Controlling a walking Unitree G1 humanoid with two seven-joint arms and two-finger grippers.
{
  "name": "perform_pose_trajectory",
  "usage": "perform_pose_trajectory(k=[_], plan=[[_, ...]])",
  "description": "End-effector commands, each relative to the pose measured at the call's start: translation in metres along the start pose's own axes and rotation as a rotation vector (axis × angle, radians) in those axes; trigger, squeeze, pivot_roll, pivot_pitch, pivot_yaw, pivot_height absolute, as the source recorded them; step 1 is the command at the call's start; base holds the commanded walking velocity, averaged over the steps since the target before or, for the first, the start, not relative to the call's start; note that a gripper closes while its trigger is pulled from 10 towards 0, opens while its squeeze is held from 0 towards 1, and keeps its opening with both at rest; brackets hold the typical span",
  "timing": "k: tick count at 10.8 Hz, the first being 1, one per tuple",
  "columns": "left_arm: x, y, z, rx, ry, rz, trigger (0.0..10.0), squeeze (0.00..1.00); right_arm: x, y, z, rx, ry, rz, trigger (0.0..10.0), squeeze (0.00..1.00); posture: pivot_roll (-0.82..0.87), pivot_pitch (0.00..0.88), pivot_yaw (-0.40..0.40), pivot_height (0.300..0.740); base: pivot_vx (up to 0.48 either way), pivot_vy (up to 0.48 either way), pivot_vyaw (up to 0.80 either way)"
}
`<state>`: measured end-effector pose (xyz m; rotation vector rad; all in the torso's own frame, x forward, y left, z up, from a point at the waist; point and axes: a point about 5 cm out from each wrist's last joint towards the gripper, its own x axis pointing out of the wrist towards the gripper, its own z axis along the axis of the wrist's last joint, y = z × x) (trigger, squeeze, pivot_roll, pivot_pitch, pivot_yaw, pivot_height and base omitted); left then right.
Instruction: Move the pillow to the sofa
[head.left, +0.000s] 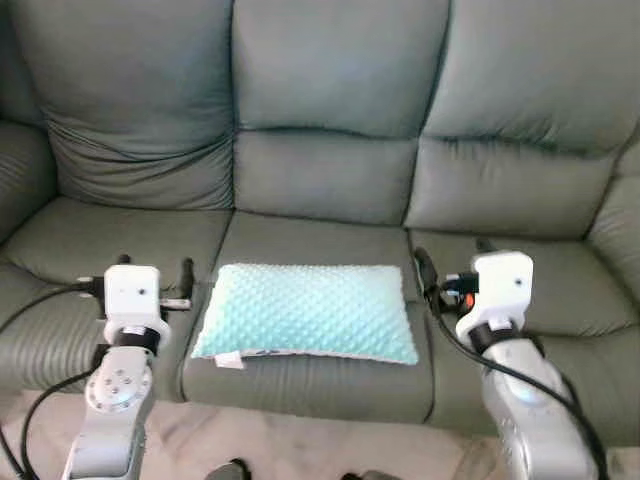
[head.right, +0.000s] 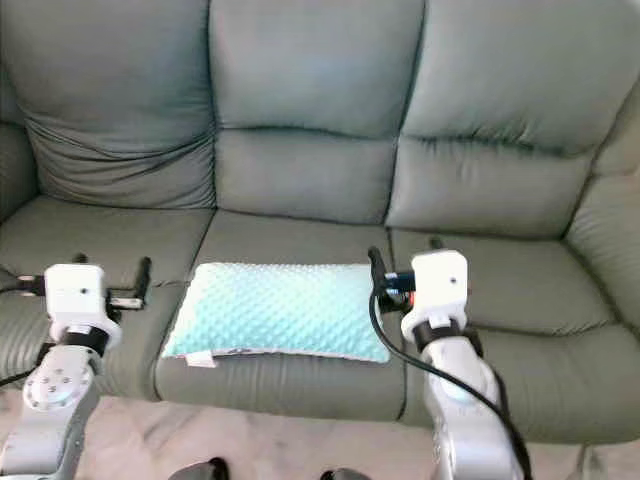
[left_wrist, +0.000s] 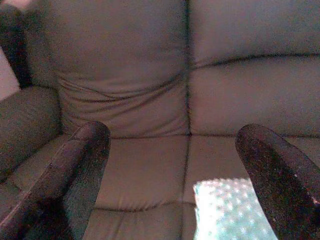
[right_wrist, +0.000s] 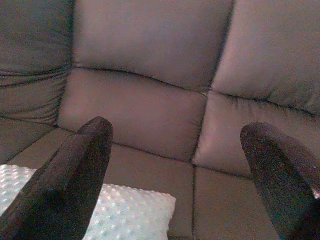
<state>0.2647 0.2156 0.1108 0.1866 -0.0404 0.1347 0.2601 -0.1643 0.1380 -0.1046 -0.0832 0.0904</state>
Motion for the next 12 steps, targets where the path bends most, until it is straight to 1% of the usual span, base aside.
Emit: perform_pose_trajectory(k=[1,2,3,4,5,6,10,12], plan=[[0.001,-0.001,0.004,0.015,-0.025,0.01,10.0,0.0,-0.002,-0.007,0.005,0.002,-0.015,-0.033,10.0,0.0,-0.11,0.077,-0.056,0.74,0.0,0.0,0.0],[0.006,-0.006,0.004,0.006,-0.017,0.018,10.0,0.0,-0.001,-0.004,0.005,-0.015,-0.014,-0.026,10.0,0.0,-0.12,0.076,-0.059,0.74,0.0,0.0,0.0],[0.015,-0.011,0.009,-0.001,-0.025,0.011,10.0,0.0,0.004,0.003,0.007,-0.048,-0.019,0.025,10.0,0.0,-0.12,0.074,-0.061,0.74,0.0,0.0,0.8],[0.017,-0.009,0.01,-0.005,-0.027,0.021,10.0,0.0,0.004,0.004,0.008,-0.053,-0.022,0.032,10.0,0.0,-0.12,0.072,-0.061,0.74,0.0,0.0,0.8],[0.024,-0.003,0.01,-0.012,-0.025,0.041,10.0,0.0,0.005,0.005,0.008,-0.045,-0.027,0.038,10.0,0.0,-0.13,0.07,-0.059,0.74,0.0,0.0,0.8],[0.03,0.001,0.01,-0.022,-0.014,0.028,10.0,0.0,0.007,0.006,0.009,-0.043,-0.032,0.042,10.0,0.0,-0.13,0.067,-0.056,0.74,0.0,0.0,0.8],[0.036,-0.001,0.012,-0.015,-0.018,0.027,10.0,0.0,0.01,0.01,0.011,-0.035,-0.049,0.051,10.0,0.0,-0.13,0.064,-0.036,0.74,0.0,0.0,0.8],[0.037,0.002,0.012,0.009,-0.012,0.046,10.0,0.0,0.011,0.012,0.011,-0.026,-0.051,0.06,10.0,0.0,-0.12,0.068,-0.029,0.74,0.0,0.0,0.8]])
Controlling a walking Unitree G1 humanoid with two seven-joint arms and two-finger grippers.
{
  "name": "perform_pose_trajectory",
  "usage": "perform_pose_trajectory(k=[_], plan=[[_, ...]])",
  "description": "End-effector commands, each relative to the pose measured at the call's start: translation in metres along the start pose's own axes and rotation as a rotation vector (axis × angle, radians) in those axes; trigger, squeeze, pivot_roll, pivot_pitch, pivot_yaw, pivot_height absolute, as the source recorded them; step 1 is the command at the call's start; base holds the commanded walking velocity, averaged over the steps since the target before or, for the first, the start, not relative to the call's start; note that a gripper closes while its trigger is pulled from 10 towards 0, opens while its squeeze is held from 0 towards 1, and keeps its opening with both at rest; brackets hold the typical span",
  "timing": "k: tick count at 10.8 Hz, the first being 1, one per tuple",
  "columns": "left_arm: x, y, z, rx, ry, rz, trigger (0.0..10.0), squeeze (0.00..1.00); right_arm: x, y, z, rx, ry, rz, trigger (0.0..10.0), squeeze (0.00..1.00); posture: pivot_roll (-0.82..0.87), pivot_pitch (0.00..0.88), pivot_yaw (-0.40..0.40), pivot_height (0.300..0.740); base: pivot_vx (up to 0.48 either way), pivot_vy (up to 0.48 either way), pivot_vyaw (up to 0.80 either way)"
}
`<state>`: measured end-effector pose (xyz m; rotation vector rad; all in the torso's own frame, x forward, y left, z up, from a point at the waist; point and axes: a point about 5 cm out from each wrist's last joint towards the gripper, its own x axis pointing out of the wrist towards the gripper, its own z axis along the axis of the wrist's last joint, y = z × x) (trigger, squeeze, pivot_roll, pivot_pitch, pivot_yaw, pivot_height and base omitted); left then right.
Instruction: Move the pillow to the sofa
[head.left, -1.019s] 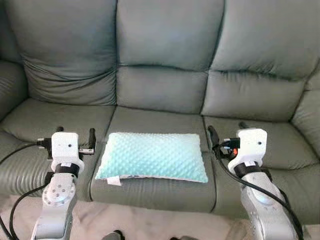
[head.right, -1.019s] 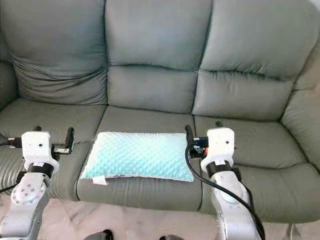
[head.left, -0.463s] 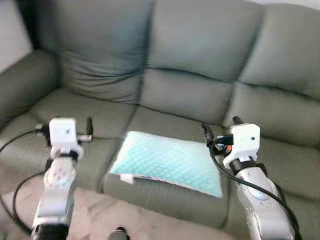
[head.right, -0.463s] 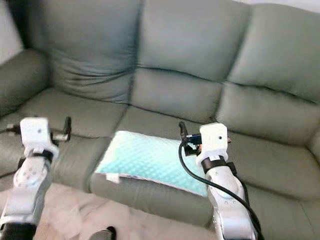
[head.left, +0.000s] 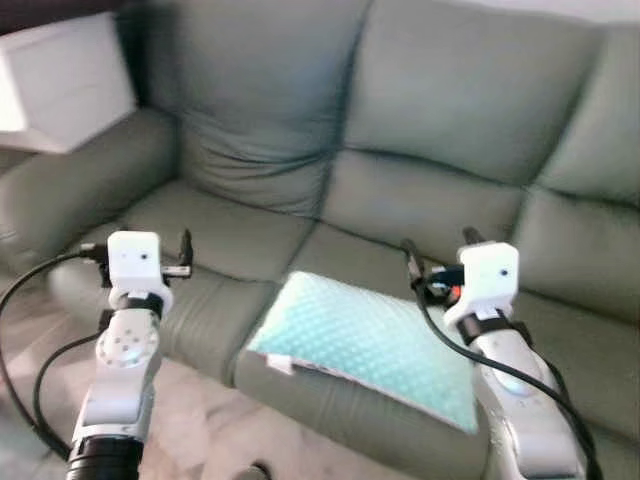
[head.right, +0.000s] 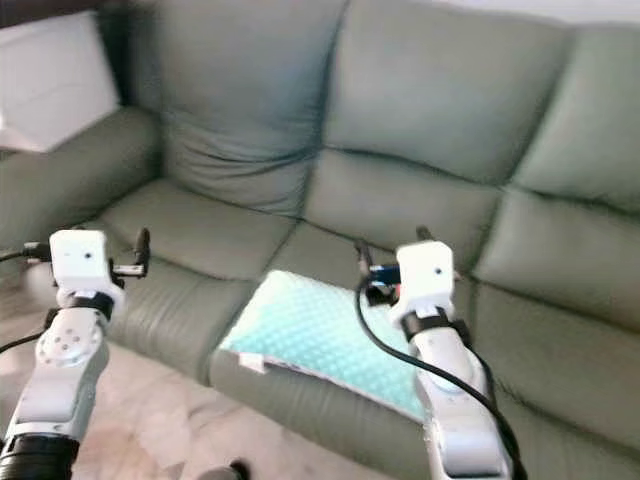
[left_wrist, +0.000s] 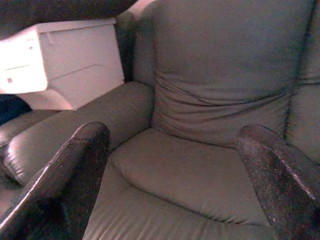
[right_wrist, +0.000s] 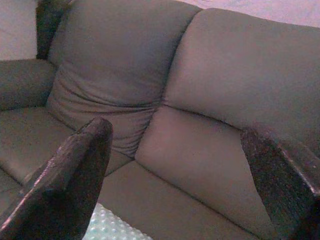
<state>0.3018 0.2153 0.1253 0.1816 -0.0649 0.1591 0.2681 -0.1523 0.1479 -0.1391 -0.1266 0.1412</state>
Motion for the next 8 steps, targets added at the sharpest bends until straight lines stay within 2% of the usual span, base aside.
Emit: perform_pose_trajectory(k=[1,5,8], plan=[[0.001,0.007,-0.003,0.024,0.013,0.028,10.0,0.0,0.002,0.003,0.001,0.01,-0.009,0.012,10.0,0.0,-0.12,0.068,-0.025,0.74,0.0,0.0,0.8],[0.003,0.009,-0.004,0.059,0.028,0.055,10.0,0.0,0.01,0.004,0.006,0.018,-0.039,0.017,10.0,0.0,-0.13,0.078,-0.008,0.74,0.0,0.0,0.8],[0.004,0.016,-0.003,0.087,0.032,0.088,10.0,0.0,0.018,0.002,0.011,0.012,-0.067,0.027,10.0,0.0,-0.11,0.096,-0.001,0.74,0.0,0.0,0.8]])
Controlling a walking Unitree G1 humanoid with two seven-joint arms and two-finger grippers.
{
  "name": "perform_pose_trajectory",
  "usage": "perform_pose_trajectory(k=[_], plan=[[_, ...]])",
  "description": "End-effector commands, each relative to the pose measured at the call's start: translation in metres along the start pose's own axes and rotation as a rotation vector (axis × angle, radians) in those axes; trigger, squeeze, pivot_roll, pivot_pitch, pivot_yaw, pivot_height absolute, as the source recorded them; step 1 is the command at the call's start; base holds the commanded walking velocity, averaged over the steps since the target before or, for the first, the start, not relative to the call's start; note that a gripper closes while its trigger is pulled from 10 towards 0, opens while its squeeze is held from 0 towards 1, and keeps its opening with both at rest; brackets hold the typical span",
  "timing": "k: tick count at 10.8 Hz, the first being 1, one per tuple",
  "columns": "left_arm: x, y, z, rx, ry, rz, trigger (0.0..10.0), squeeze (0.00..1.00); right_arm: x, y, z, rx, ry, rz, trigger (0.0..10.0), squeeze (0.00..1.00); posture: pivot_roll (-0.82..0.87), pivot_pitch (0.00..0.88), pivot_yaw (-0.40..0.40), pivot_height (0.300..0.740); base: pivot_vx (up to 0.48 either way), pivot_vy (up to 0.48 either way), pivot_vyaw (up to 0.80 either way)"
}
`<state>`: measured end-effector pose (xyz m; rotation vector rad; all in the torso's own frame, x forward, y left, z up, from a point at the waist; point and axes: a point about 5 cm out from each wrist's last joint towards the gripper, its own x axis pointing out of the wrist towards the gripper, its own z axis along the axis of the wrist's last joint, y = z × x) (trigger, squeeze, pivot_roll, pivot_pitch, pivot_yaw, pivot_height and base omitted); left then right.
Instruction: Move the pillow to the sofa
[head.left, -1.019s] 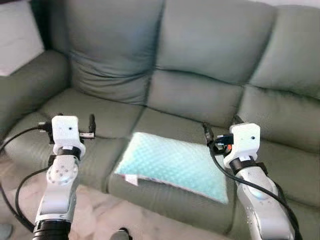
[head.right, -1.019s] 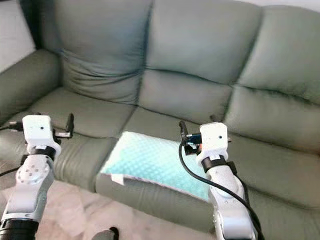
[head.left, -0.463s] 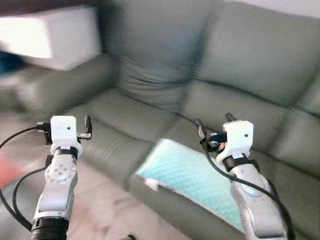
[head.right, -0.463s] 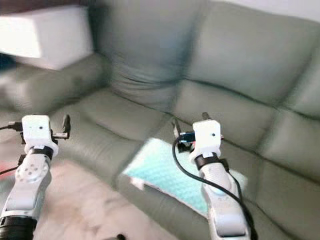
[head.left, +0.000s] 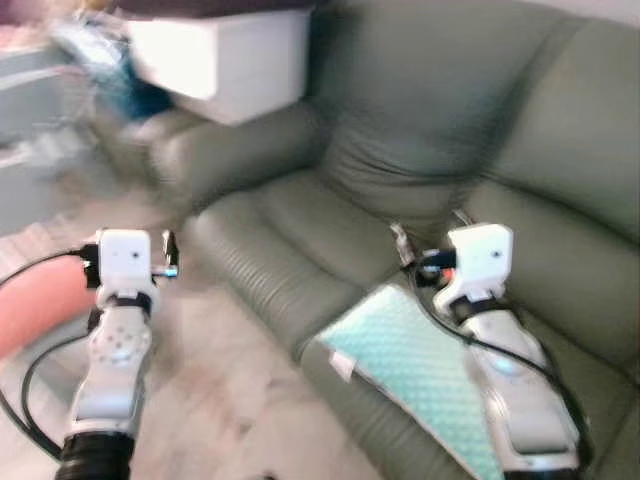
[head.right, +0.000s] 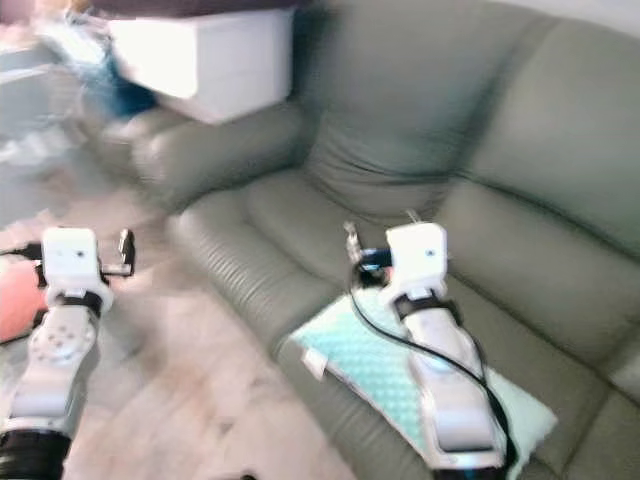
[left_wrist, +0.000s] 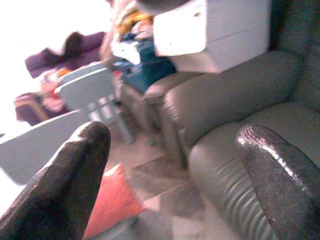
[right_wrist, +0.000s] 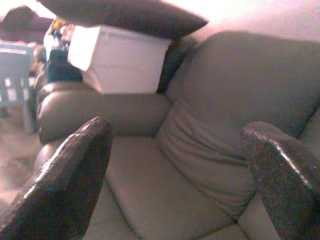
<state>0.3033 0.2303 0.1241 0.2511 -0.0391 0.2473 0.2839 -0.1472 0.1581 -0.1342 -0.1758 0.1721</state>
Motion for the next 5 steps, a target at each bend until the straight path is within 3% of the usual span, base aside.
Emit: perform_pose_trajectory(k=[1,4,5], plan=[[0.0,0.002,0.001,0.015,0.005,0.008,10.0,0.0,0.002,0.002,0.004,0.011,-0.022,0.006,10.0,0.0,-0.11,0.1,-0.005,0.74,0.0,0.0,0.8],[-0.003,-0.006,-0.005,0.015,0.023,-0.005,10.0,0.0,-0.001,0.003,0.002,0.021,-0.015,0.013,10.0,0.0,-0.12,0.105,-0.009,0.74,0.0,0.0,0.8],[-0.004,-0.008,-0.005,0.013,0.026,-0.015,10.0,0.0,-0.002,0.002,0.001,0.028,-0.011,0.007,10.0,0.0,-0.12,0.106,-0.012,0.74,0.0,0.0,0.0]])
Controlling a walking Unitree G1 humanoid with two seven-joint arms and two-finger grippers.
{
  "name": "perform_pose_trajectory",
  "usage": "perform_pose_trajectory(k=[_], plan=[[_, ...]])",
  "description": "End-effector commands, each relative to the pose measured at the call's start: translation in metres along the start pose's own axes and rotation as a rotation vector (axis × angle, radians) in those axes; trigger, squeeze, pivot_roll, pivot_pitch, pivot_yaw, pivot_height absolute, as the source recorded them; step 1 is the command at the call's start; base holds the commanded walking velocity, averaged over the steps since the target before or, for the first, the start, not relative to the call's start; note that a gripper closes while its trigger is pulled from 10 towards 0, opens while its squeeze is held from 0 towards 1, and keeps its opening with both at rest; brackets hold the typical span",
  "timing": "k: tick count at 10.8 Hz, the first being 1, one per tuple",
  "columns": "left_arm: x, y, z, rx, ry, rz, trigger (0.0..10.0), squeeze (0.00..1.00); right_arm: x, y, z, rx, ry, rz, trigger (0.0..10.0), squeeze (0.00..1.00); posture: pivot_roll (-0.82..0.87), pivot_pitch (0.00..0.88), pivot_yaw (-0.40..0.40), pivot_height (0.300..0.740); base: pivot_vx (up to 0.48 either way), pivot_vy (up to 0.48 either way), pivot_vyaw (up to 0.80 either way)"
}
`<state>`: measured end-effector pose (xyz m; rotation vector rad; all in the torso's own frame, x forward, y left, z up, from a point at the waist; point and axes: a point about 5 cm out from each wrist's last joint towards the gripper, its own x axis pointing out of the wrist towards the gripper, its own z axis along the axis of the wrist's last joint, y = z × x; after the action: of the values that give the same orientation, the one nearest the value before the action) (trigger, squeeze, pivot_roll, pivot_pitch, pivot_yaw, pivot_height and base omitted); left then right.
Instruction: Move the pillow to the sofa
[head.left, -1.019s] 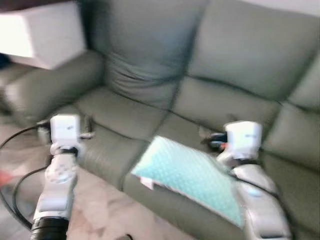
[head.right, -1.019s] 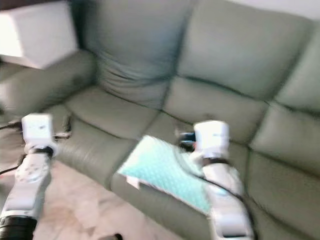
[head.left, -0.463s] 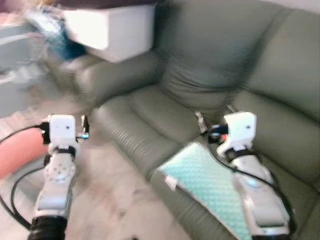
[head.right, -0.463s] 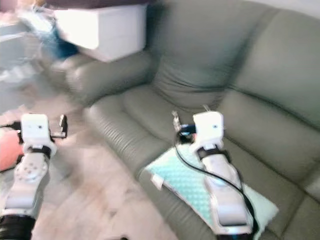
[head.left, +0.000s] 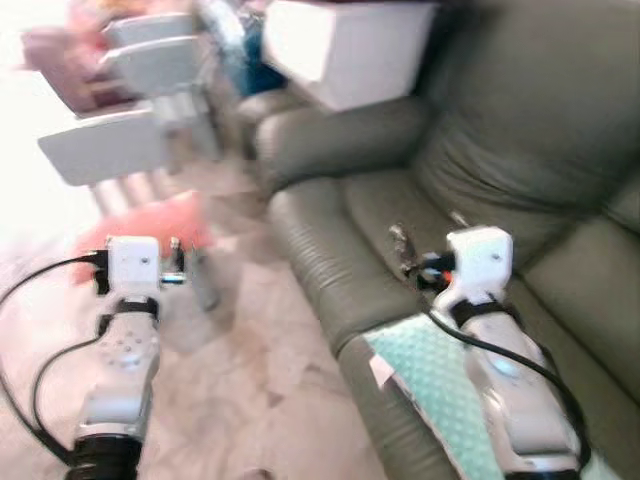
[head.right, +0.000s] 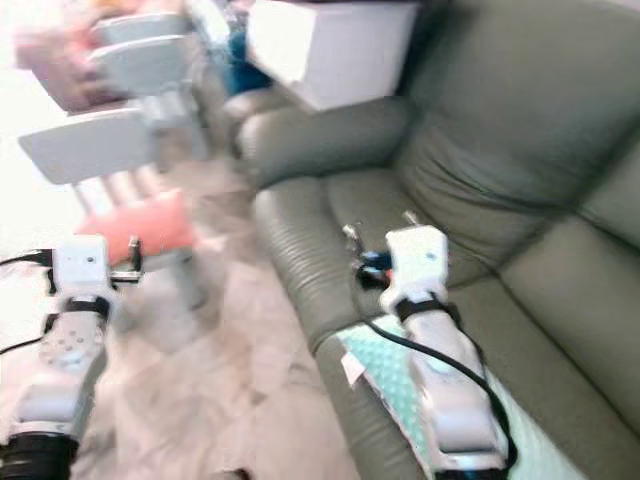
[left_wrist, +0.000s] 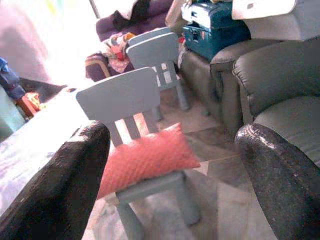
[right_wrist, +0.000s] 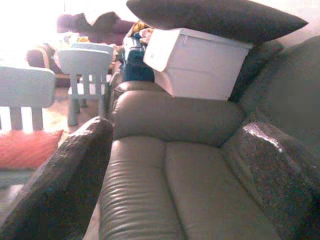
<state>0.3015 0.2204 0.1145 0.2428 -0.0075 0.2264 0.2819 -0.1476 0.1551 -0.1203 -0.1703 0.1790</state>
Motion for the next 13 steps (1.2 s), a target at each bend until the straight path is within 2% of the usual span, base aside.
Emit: perform_pose_trajectory(k=[1,4,6,10,13], plan=[[0.001,0.0,0.0,0.006,0.005,-0.012,10.0,0.0,-0.001,0.001,0.002,0.029,-0.013,-0.004,10.0,0.0,-0.12,0.107,-0.013,0.74,0.0,0.0,0.0],[0.0,-0.002,-0.001,-0.011,0.018,-0.013,10.0,0.0,0.0,0.001,0.002,0.023,-0.011,0.003,10.0,0.0,-0.12,0.106,-0.016,0.74,0.0,0.0,0.0],[-0.001,-0.001,-0.004,-0.014,0.031,0.0,10.0,0.0,0.0,0.004,0.003,0.0,-0.012,0.025,10.0,0.0,-0.12,0.105,-0.016,0.74,0.0,0.0,0.66],[-0.002,-0.001,-0.008,-0.014,0.064,0.0,10.0,0.0,0.0,0.005,0.001,0.02,-0.006,0.026,10.0,0.0,-0.11,0.105,-0.019,0.74,0.0,0.0,0.8],[-0.002,-0.002,-0.012,-0.041,0.101,-0.01,10.0,0.0,0.001,0.003,0.0,0.03,-0.002,0.021,10.0,0.0,-0.12,0.098,-0.017,0.74,0.0,0.0,0.0]])
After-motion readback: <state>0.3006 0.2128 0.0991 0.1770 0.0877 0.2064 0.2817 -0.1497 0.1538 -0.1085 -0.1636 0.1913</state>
